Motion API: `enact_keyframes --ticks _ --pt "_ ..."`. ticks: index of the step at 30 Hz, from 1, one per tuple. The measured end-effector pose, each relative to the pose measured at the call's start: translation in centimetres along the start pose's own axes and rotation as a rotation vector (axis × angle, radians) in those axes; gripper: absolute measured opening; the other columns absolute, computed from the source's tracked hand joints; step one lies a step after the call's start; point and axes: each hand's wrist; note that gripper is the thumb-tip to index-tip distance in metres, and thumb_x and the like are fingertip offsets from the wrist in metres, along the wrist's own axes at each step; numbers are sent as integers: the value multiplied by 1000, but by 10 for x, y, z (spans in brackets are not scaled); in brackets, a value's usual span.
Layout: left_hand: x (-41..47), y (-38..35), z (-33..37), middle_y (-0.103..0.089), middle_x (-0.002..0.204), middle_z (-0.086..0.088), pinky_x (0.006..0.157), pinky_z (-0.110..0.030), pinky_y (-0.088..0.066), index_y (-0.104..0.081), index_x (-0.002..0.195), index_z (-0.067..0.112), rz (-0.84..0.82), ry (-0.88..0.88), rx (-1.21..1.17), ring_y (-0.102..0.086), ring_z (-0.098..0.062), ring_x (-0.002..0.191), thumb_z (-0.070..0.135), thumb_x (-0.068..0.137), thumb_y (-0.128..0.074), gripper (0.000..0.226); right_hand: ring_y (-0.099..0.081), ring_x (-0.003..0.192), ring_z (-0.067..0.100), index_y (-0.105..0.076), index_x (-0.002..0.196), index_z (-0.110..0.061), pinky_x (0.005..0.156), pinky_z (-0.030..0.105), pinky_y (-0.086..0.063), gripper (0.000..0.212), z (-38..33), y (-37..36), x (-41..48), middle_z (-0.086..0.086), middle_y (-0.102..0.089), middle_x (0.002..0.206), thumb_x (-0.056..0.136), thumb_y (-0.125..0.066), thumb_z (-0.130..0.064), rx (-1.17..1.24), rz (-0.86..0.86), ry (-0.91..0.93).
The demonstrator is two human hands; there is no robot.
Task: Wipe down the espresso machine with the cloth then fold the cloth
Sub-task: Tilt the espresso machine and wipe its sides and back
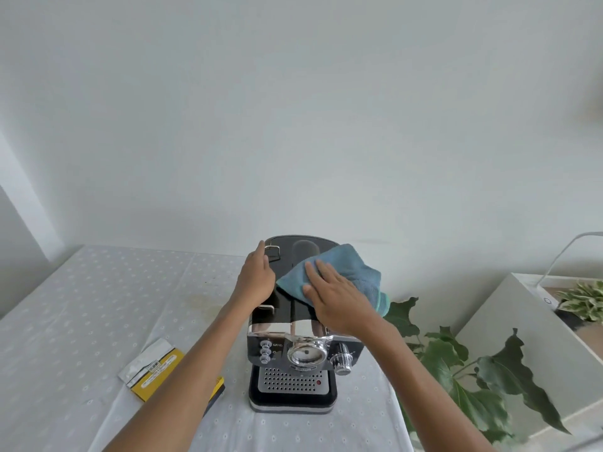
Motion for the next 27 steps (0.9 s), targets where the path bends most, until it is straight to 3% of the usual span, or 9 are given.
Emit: enact_keyframes --ticks 3,8,13,17,23,27 --pt "0 -1 -2 -25 158 -6 104 -23 -24 -17 154 18 -7 24 -83 -27 -19 143 18 105 -23 50 3 156 29 5 161 -13 126 43 -7 62 -12 -10 9 19 6 168 109 -15 -40 -44 -36 -100" --pt "2 -3 -6 -22 160 -2 114 -29 -21 -18 154 21 -2 48 -165 -22 -17 146 20 105 -22 49 -5 155 34 4 160 -9 124 43 -12 72 -35 -30 -31 25 -1 166 99 3 -47 -149 54 -145" --pt "0 -1 -4 -20 160 1 114 -30 -19 -18 154 26 -21 56 -216 -21 -17 146 23 106 -21 48 0 156 34 5 160 -8 124 45 -8 64 -24 -24 6 25 3 166 108 -15 -38 -105 20 -184" --pt "-4 1 -1 -20 160 6 114 -28 -19 -20 153 28 -28 61 -257 -19 -13 146 25 106 -21 48 -2 155 34 4 161 -9 123 46 -9 64 -14 -15 43 24 1 167 108 -17 -39 -56 14 -240" --pt "-4 -1 -5 -22 159 8 113 -28 -19 -23 153 30 -9 68 -295 -21 -13 146 24 106 -21 47 -2 156 30 5 161 -10 124 42 -9 63 -33 -27 -28 20 2 168 108 -14 -40 -119 38 -192" --pt "-2 1 -5 -23 159 5 110 -27 -22 -21 152 33 -56 54 -270 -23 -14 145 25 106 -19 47 3 156 30 6 161 -13 125 44 -5 63 -22 -23 17 18 8 168 108 -16 -40 -93 12 -166"
Point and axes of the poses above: each hand's wrist, its own x-axis towards the middle knuckle, its own y-axis out of the back of the hand, z = x × y
